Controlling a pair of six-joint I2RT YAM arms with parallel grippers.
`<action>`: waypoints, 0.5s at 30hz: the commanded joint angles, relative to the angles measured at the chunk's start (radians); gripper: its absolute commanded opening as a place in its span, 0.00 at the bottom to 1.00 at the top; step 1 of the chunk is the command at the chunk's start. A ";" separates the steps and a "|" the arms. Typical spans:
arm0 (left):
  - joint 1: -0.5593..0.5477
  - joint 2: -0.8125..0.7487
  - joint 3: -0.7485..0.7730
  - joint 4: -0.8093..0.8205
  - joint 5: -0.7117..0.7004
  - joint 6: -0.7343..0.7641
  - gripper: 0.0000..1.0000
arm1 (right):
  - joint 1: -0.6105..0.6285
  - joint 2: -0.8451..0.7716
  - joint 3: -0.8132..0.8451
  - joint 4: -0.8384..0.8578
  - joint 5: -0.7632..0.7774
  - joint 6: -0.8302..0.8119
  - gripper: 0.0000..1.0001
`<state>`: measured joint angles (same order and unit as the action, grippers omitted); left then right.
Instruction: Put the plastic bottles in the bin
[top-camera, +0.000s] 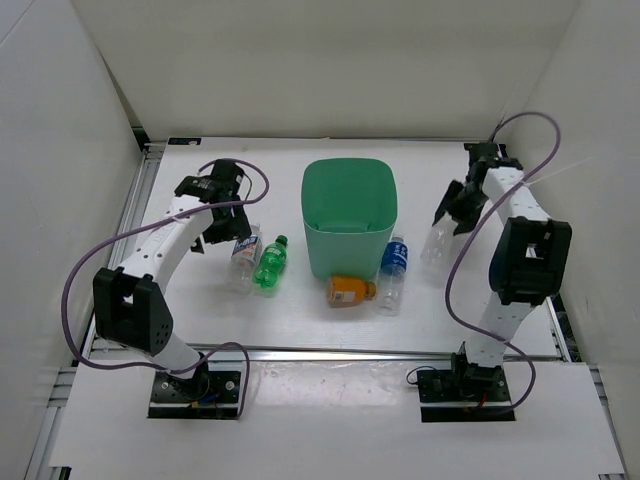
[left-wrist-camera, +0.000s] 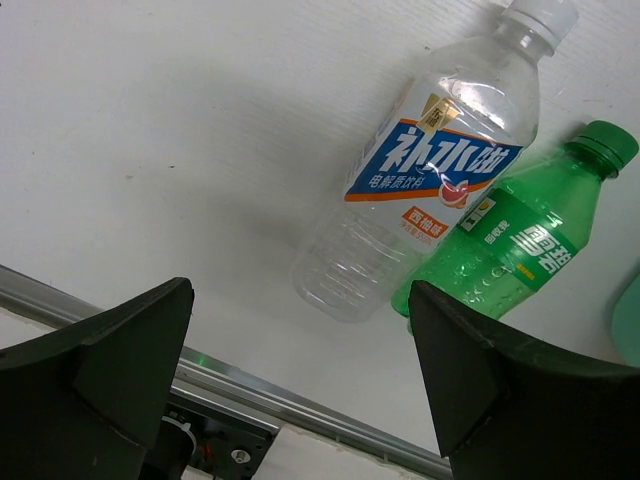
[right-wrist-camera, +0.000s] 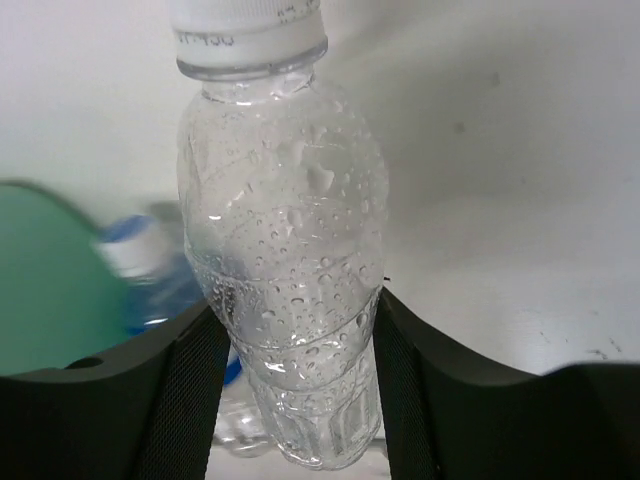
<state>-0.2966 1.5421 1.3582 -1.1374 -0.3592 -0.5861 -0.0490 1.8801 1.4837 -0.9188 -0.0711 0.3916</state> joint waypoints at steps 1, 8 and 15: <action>-0.003 0.012 0.051 -0.004 0.002 -0.014 1.00 | 0.006 -0.130 0.189 -0.031 -0.059 0.053 0.45; -0.003 0.032 0.061 -0.004 0.011 -0.023 1.00 | 0.020 -0.173 0.640 -0.022 -0.266 0.170 0.45; -0.003 0.052 0.081 -0.004 0.020 -0.023 1.00 | 0.242 -0.191 0.693 0.075 -0.277 0.116 0.48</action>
<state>-0.2966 1.5993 1.3983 -1.1465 -0.3531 -0.6025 0.1184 1.6550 2.1952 -0.8566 -0.3031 0.5308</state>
